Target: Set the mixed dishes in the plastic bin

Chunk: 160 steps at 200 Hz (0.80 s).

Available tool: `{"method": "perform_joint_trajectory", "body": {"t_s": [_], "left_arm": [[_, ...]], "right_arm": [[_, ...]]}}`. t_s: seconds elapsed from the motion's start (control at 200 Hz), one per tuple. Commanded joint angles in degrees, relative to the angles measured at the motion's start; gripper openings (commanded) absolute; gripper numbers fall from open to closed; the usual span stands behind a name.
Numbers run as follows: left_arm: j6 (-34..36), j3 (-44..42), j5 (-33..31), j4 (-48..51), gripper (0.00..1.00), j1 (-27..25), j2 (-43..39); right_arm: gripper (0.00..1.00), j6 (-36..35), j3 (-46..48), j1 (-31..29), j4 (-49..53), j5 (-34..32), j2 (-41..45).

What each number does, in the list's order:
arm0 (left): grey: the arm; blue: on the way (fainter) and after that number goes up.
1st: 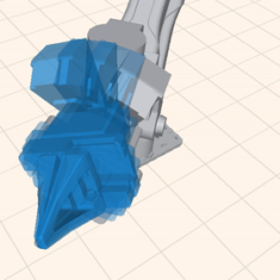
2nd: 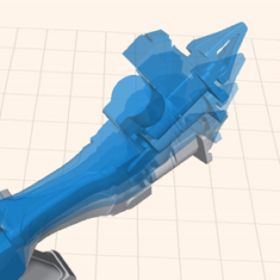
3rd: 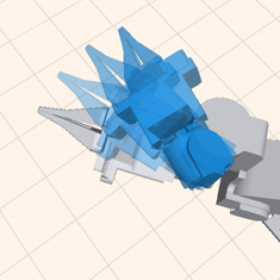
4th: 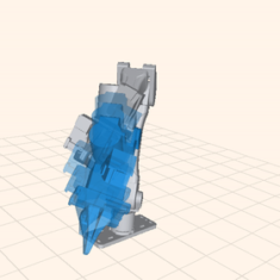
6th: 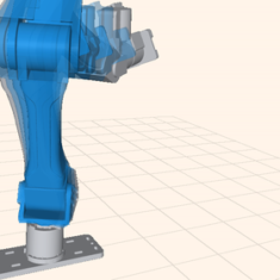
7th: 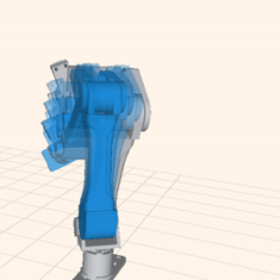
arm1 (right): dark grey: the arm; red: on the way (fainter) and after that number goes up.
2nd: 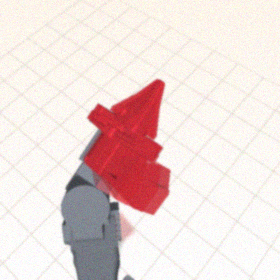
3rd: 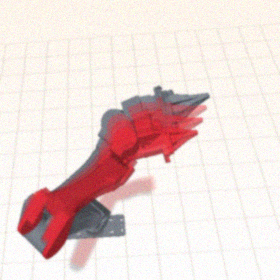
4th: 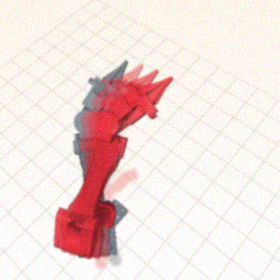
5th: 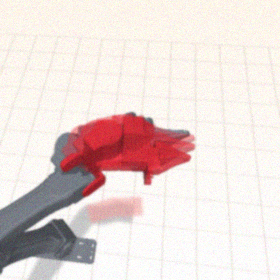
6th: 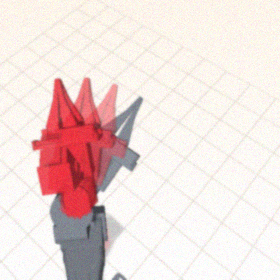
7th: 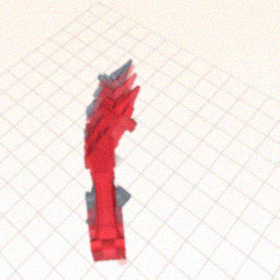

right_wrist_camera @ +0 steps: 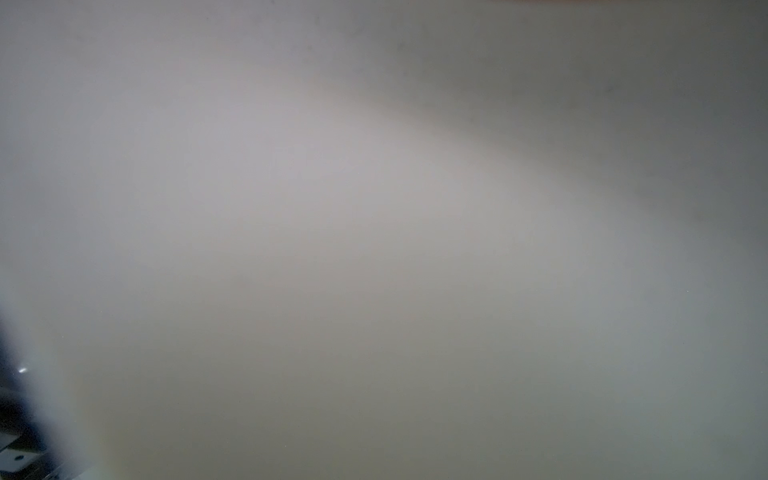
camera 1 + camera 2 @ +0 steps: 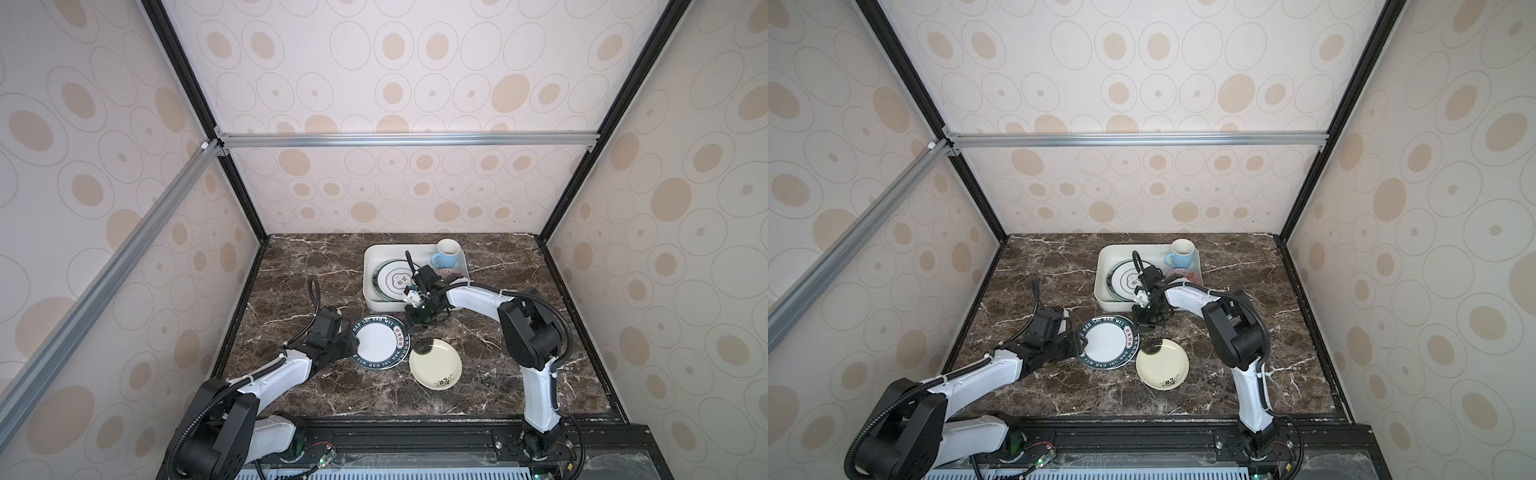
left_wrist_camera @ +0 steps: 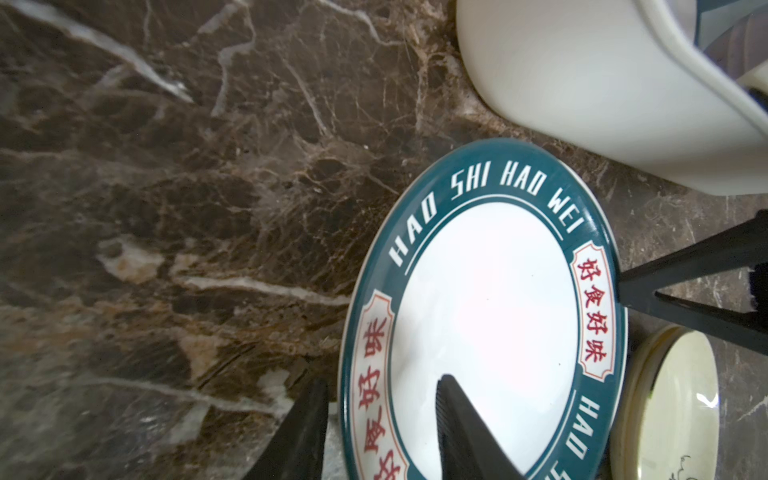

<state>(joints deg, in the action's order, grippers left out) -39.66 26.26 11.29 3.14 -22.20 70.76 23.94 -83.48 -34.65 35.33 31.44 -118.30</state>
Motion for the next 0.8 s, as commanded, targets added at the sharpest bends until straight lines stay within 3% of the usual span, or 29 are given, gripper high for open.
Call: {"method": "perform_joint_trajectory", "body": {"t_s": [0.0,0.235,0.465,0.58,0.635,0.73,0.795], "left_arm": [[0.1,0.3,-0.3,0.9,0.38,-0.2,0.1],[0.2,0.4,-0.1,0.9,0.14,-0.1,0.4],[0.3,0.3,0.4,1.3,0.00,-0.2,0.4],[0.8,2.2,-0.6,3.6,0.00,-0.2,-0.9],[1.1,3.5,-0.9,4.8,0.00,-0.2,-1.4],[2.0,5.8,-1.0,6.5,0.00,-0.1,-1.8],[2.6,7.4,-1.0,8.0,0.00,-0.2,-2.1]], "right_arm": [[0.06,-0.9,-0.7,-1.0,2.8,1.3,-1.7],[0.06,-1.0,-1.4,-1.3,3.1,1.8,-2.2],[0.06,-1.1,-1.6,-1.5,3.2,2.0,-2.2],[0.08,-1.4,-2.2,-1.5,3.8,2.0,-1.6],[0.13,-1.7,-2.6,-1.5,4.0,2.0,-1.0],[0.35,-2.3,-3.0,-1.4,4.6,1.2,0.6],[0.43,-2.8,-3.0,-1.4,5.0,0.5,2.1]]}}
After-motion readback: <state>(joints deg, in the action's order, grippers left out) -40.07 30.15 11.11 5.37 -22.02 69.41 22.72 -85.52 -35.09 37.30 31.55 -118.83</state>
